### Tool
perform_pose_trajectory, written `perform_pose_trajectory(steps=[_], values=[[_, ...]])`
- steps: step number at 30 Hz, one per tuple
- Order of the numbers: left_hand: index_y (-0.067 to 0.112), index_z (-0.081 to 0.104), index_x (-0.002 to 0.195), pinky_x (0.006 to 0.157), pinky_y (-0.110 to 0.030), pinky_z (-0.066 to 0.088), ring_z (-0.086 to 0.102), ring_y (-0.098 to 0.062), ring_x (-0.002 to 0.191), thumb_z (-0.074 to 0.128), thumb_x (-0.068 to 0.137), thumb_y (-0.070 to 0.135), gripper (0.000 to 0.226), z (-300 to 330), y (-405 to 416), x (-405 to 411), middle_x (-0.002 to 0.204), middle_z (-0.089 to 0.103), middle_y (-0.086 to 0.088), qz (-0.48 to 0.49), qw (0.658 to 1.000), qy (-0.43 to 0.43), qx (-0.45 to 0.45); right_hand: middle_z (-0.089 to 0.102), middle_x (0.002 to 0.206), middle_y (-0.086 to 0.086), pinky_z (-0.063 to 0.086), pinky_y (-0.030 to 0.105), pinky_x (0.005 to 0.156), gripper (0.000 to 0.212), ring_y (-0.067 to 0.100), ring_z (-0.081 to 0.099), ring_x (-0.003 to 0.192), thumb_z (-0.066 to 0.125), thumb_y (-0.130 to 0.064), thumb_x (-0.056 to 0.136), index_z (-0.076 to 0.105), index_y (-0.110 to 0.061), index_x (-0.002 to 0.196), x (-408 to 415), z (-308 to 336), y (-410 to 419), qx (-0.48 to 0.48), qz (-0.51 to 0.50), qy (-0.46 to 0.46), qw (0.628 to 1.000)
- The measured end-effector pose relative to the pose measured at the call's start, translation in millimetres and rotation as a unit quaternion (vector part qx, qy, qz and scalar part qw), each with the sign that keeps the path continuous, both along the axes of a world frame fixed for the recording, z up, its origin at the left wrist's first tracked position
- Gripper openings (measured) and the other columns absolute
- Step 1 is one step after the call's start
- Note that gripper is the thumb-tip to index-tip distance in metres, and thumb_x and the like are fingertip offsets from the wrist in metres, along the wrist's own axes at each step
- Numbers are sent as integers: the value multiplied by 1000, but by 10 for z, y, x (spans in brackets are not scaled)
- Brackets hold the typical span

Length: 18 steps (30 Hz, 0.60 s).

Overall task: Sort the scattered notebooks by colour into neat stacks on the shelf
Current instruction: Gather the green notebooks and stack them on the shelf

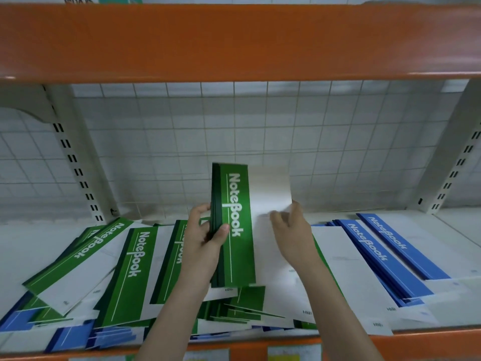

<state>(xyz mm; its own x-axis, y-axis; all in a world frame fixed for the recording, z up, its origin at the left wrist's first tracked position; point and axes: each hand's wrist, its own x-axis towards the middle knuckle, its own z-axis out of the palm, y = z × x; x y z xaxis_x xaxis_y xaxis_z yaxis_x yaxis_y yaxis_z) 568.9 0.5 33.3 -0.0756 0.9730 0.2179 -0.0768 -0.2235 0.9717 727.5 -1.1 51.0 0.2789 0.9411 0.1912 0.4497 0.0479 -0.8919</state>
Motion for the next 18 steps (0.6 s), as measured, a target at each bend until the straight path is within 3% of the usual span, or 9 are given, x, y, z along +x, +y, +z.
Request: perform_pose_trajectory(steps=[1, 2, 4, 7, 10, 13, 14, 16, 18], values=[[39, 51, 105, 75, -38, 56, 71, -18, 85, 59, 89, 2, 41, 35, -3, 14, 92, 74, 1, 2, 1000, -7, 30, 49, 77, -13, 33, 18, 55, 10, 5, 44, 66, 47, -22, 94, 46, -18, 104, 5, 22, -11, 15, -2, 67, 998], [37, 52, 106, 74, -35, 57, 70, -18, 88, 58, 89, 1, 41, 65, -4, 25, 95, 74, 2, 3, 998, -15, 55, 43, 65, -18, 32, 15, 52, 10, 1, 40, 60, 49, -18, 92, 43, -21, 85, 8, 23, -12, 49, -5, 113, 992], [30, 54, 108, 72, -30, 58, 70, -16, 90, 60, 88, 5, 33, 123, 4, 50, 99, 73, 3, -6, 996, -35, 88, 37, 53, -17, 31, 12, 49, 27, 0, 32, 50, 51, -12, 90, 35, -20, 70, 4, 30, -46, 122, -11, 151, 981], [25, 60, 106, 70, -27, 57, 68, -15, 92, 67, 78, 26, 29, 154, 11, 87, 101, 71, 4, -23, 995, -32, 96, 36, 61, -13, 34, 13, 57, 26, 3, 34, 58, 53, -18, 91, 39, -23, 71, -39, 37, -135, 182, -13, 170, 968], [38, 67, 96, 68, -26, 55, 69, -9, 90, 72, 66, 43, 31, 132, -14, 132, 97, 72, 10, -13, 997, -36, 66, 49, 73, -9, 40, 13, 70, 14, 2, 46, 71, 53, -35, 89, 51, -25, 80, -57, -58, -169, 191, 1, 218, 957], [41, 69, 84, 68, -23, 48, 67, 4, 79, 74, 54, 50, 31, 46, -44, 190, 86, 71, 21, 15, 999, -37, 20, 60, 123, -9, 40, 25, 102, 37, 4, 51, 117, 51, -38, 95, 54, -18, 125, -105, -206, -195, 135, 6, 238, 962], [36, 69, 84, 68, -21, 45, 65, 7, 78, 74, 51, 51, 37, 8, -47, 206, 84, 70, 23, 22, 999, -27, 10, 60, 124, -15, 40, 18, 101, 35, 1, 50, 119, 50, -35, 96, 54, -19, 127, -116, -250, -201, 148, 5, 238, 960], [31, 64, 89, 67, -18, 41, 61, 14, 77, 73, 49, 54, 47, -49, -61, 231, 83, 68, 29, 28, 1000, -1, -11, 64, 106, -25, 42, 3, 84, 21, -8, 56, 102, 47, -27, 98, 57, -25, 117, -139, -297, -230, 178, 9, 220, 959], [31, 62, 90, 66, -16, 39, 59, 18, 76, 72, 53, 52, 44, -97, -73, 235, 81, 66, 34, 35, 999, 24, -20, 64, 88, -20, 42, 2, 70, 14, -2, 58, 80, 43, -25, 100, 56, -27, 103, -140, -333, -247, 179, 8, 206, 962]])
